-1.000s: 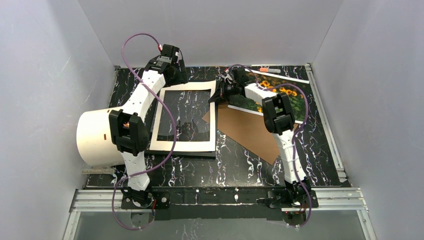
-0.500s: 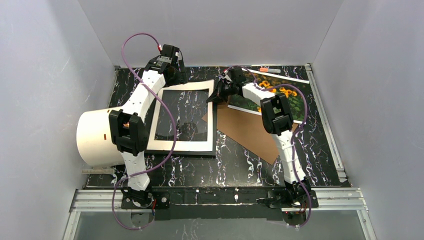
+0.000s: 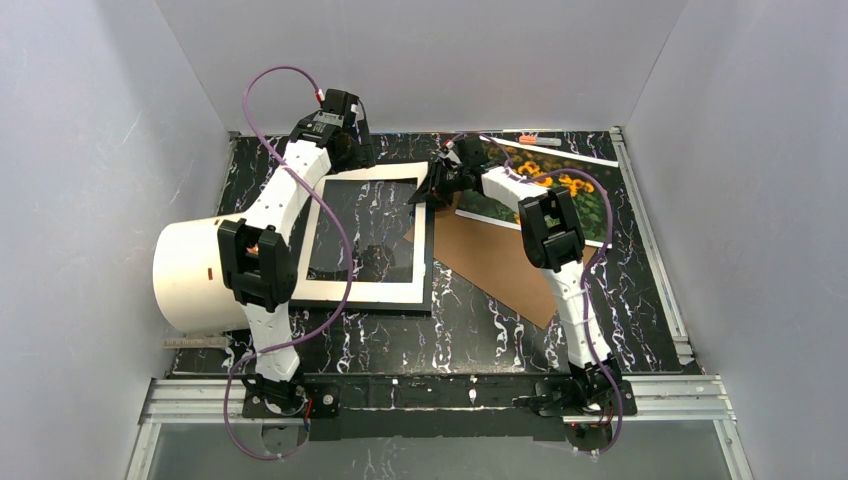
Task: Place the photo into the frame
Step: Place the photo frame item in the photo frame, then pick up the photo at the center of the board, then turn over the photo from the photo frame.
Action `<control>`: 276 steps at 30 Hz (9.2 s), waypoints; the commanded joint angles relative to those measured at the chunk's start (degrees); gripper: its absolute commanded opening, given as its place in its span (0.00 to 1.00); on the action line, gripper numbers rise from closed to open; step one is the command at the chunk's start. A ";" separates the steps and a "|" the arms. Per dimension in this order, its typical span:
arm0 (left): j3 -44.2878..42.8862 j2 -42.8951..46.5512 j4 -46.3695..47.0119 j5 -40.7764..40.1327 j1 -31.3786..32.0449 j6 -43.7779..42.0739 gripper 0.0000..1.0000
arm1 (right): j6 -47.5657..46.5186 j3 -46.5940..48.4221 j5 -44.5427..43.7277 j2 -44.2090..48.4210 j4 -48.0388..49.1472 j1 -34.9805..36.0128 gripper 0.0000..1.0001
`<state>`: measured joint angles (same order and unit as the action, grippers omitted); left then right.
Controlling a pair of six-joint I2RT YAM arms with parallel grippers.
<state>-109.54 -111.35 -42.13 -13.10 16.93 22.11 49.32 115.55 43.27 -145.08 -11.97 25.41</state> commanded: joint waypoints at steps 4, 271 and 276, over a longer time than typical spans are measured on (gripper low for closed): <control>-0.53 1.79 -1.21 -1.32 -0.35 -0.48 0.69 | -4.05 2.40 -4.10 3.73 -5.16 0.21 0.49; -13.86 24.92 14.57 19.13 14.87 -25.21 0.00 | 25.55 -9.40 10.97 28.63 77.00 -15.62 0.99; -13.69 24.95 14.28 18.20 13.92 -23.33 0.00 | 25.12 -7.33 11.25 27.16 76.14 -14.94 0.99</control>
<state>-122.63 -86.87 -27.09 7.11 31.86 -3.09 72.42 103.00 51.64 -116.79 60.36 9.50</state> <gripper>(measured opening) 0.009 0.985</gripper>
